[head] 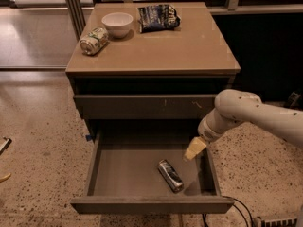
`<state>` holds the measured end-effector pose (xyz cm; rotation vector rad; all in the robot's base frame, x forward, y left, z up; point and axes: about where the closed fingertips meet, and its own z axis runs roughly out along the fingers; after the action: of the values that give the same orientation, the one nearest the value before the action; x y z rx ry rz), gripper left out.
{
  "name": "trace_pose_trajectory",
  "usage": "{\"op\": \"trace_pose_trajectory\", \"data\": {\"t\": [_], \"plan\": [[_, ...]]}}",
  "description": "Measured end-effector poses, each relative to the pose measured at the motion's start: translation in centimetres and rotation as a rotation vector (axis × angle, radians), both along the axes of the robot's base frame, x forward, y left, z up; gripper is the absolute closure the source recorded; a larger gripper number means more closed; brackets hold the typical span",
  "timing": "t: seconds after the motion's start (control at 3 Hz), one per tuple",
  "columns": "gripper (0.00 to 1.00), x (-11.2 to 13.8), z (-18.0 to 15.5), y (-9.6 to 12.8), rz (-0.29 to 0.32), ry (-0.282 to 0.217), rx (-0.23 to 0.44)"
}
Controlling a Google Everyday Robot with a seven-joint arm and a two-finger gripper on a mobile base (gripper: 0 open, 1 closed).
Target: Open top drawer
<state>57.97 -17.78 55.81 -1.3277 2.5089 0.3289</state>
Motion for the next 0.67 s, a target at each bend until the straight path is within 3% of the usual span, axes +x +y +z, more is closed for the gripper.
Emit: {"op": "trace_pose_trajectory", "data": {"t": [0.33,0.67], "plan": [[0.00,-1.2,5.8,-1.3,-0.033,-0.052,-0.060],[0.00,-2.6,11.3,-1.0,-0.029,-0.115,-0.092]]}}
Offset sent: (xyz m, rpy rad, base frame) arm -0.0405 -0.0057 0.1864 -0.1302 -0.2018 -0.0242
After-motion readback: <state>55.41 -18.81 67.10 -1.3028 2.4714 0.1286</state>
